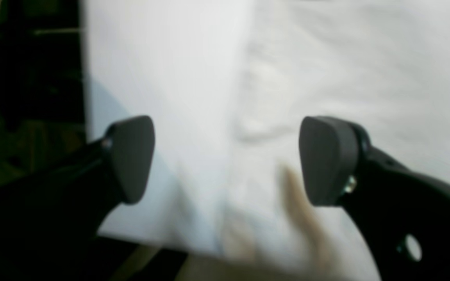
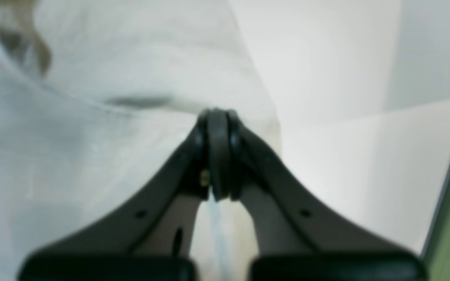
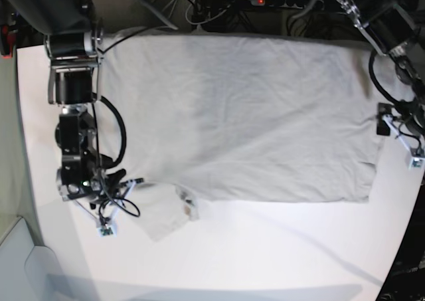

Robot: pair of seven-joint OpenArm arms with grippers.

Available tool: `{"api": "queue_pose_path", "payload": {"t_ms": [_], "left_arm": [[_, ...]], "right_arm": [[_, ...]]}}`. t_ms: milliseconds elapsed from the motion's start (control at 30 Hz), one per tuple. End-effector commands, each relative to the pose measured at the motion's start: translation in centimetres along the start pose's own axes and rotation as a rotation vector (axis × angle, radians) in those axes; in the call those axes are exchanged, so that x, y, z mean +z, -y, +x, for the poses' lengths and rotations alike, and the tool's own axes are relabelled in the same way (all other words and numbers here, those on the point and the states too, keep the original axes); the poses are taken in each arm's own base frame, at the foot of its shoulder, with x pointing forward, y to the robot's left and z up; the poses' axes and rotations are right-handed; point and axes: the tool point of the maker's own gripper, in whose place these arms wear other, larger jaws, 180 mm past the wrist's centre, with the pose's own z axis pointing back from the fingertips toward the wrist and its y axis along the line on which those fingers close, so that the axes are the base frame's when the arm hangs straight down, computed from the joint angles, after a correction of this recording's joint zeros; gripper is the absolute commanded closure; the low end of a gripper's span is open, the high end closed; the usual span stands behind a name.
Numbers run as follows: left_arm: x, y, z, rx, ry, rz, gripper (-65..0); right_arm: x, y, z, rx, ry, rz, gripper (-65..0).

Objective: Layout the t-shirt on the table in an organized manner, then fold the t-shirt properly
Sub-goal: 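Drag the held shirt edge with the right gripper toward the collar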

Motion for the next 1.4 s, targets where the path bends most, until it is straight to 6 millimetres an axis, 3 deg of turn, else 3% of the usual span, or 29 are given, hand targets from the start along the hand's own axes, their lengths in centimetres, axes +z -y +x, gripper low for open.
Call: {"api": "queue_pose_path", "payload": {"t_ms": [0, 167, 267, 367, 500, 533, 633, 767, 933, 1100, 1200, 1367], "left_arm": [[1.1, -0.1, 1.2, -0.008, 0.057, 0.009, -56.6], [2.1, 3.3, -0.2, -0.012, 0.091, -0.073, -56.1], [1.9, 4.0, -1.6, -0.010, 0.072, -0.100, -50.1], [1.8, 4.5, -3.2, -0.011, 0.038, -0.116, -34.0], [1.7, 4.5, -4.3, -0.015, 0.012, -0.115, -3.7], [1.4, 4.6, -4.6, -0.010, 0.003, -0.121, 0.0], [0.1, 4.8, -6.2, 0.016, -0.053, -0.152, -2.6], [-1.4, 4.9, -6.8, 0.056, -0.060, -0.186, 0.0], [-3.4, 5.9, -8.4, 0.118, -0.075, -0.242, -0.1], [-4.4, 6.0, -8.4, 0.146, -0.071, -0.263, -0.1], [-5.1, 6.2, -7.3, 0.174, -0.033, -0.280, -0.1], [-6.1, 6.5, -5.5, 0.211, -0.005, -0.305, -0.1]], "right_arm": [[1.1, 1.5, 0.8, -0.016, 0.027, -0.034, 0.0], [3.3, 0.1, -2.0, -0.015, 0.051, -0.036, 0.0], [4.6, -0.6, -3.6, 0.001, 0.064, -0.038, 0.0], [6.0, -1.4, -5.4, 0.018, 0.071, -0.038, 0.0], [7.6, -2.4, -7.8, 0.035, 0.060, -0.032, 0.0], [7.7, -2.7, -8.5, 0.038, 0.050, -0.027, 0.0], [7.4, -3.1, -10.1, 0.037, 0.012, -0.015, 0.0], [6.0, -3.4, -12.1, 0.026, -0.055, 0.001, 0.0], [2.8, -3.2, -14.2, -0.001, -0.165, 0.024, 0.0], [0.2, -2.6, -13.3, -0.024, -0.163, 0.032, 0.0], [-1.1, -2.1, -12.1, -0.039, -0.165, 0.035, 0.0], [-3.6, -1.0, -8.5, -0.072, -0.146, 0.044, 0.0]]}}
